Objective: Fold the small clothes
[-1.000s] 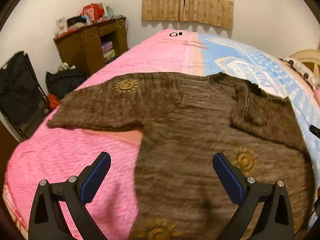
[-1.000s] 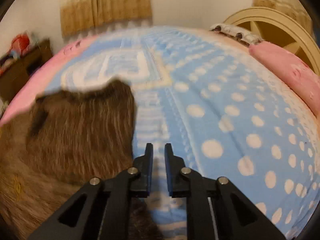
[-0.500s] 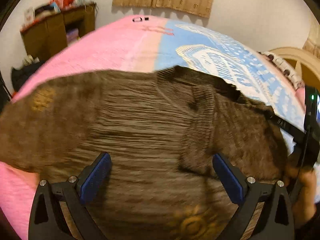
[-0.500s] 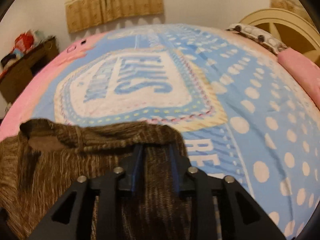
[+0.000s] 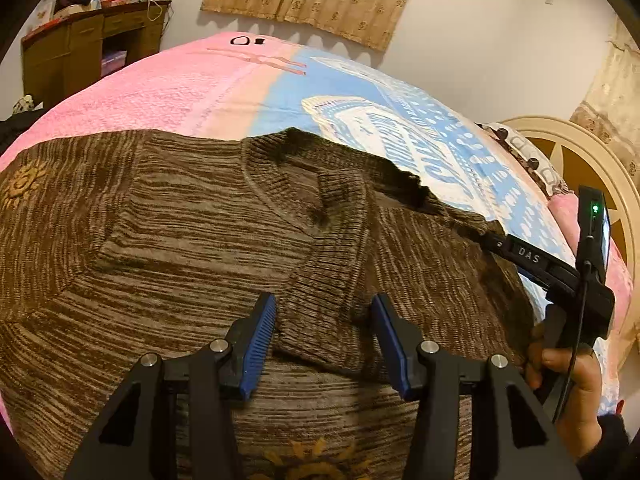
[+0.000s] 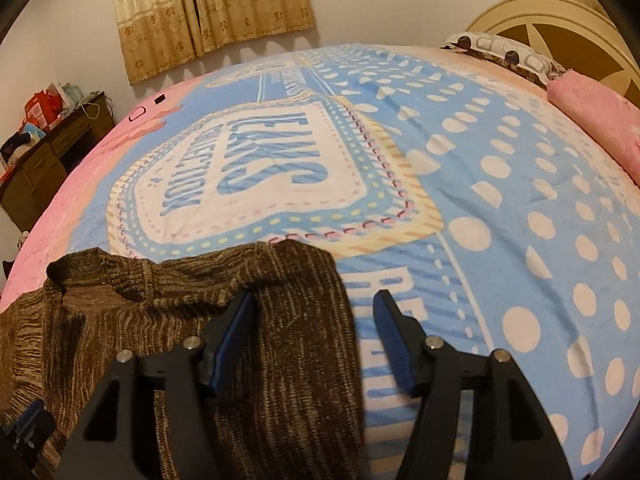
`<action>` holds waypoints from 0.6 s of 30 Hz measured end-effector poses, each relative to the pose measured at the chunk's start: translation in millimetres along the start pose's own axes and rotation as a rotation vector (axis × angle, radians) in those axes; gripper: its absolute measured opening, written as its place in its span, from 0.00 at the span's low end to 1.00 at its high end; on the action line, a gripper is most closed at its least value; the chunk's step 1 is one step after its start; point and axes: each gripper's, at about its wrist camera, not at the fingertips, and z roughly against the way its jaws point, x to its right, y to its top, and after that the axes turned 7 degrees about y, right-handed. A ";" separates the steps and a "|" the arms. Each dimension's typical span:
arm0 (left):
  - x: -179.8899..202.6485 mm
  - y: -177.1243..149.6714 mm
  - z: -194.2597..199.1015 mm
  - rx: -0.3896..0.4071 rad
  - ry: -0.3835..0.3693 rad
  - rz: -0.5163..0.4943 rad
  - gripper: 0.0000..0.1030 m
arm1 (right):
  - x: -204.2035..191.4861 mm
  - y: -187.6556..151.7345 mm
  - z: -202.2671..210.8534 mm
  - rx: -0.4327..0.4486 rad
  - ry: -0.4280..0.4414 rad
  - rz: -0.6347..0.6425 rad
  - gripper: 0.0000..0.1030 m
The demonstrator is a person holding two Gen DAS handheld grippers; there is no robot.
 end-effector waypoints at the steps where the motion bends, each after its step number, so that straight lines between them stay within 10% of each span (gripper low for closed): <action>1: -0.6 -0.1 0.0 -0.001 0.000 0.005 0.12 | 0.3 -0.8 1.9 0.001 0.002 -0.002 0.62; 18: -8.7 -19.0 21.8 0.035 0.233 -0.007 0.12 | 5.2 -4.1 5.6 0.013 0.017 -0.016 0.62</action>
